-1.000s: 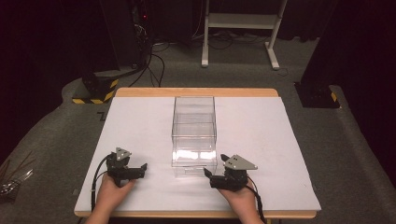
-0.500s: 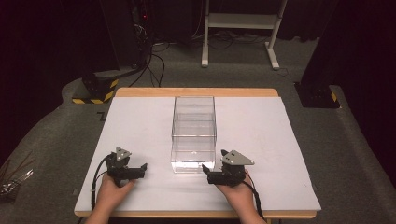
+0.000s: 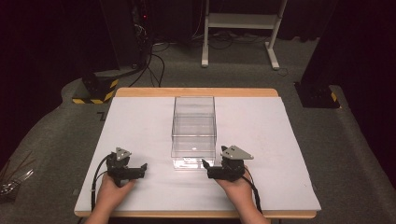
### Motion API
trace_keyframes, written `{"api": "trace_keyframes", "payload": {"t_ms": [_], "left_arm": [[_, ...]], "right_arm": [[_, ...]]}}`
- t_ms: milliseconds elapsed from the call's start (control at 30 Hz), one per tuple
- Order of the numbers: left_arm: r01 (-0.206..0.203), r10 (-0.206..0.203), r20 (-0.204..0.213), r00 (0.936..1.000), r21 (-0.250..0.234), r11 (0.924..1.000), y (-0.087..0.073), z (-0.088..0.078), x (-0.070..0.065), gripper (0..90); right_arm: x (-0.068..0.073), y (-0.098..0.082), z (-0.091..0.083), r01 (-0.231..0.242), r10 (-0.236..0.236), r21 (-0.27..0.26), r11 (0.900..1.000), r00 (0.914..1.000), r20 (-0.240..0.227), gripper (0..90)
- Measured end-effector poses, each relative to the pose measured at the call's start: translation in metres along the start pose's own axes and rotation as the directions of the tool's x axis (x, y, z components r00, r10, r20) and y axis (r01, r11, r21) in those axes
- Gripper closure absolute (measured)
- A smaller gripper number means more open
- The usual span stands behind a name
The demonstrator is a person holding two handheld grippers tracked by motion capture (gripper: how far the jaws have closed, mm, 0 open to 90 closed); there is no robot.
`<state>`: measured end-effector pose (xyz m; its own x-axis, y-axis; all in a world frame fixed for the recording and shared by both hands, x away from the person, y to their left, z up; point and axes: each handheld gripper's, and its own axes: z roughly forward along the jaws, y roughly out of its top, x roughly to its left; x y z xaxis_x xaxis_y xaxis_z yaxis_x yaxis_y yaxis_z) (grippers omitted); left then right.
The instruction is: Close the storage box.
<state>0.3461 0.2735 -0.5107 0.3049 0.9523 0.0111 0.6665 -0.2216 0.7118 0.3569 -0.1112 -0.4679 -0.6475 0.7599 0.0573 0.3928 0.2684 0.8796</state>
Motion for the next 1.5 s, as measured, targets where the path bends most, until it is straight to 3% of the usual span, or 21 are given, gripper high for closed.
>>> {"api": "trace_keyframes", "payload": {"t_ms": [600,1500], "left_arm": [[0.001,-0.001,0.0,1.0,0.001,1.0,0.0,0.0,0.0,1.1],[-0.004,0.004,0.001,1.0,0.004,1.0,0.0,0.0,0.0,1.1]], "right_arm": [[-0.008,0.01,0.012,-0.011,0.011,0.015,1.0,0.9995,0.028,9.3],[-0.036,0.032,0.052,-0.075,0.075,0.002,0.997,0.9911,0.11,9.7]]}}
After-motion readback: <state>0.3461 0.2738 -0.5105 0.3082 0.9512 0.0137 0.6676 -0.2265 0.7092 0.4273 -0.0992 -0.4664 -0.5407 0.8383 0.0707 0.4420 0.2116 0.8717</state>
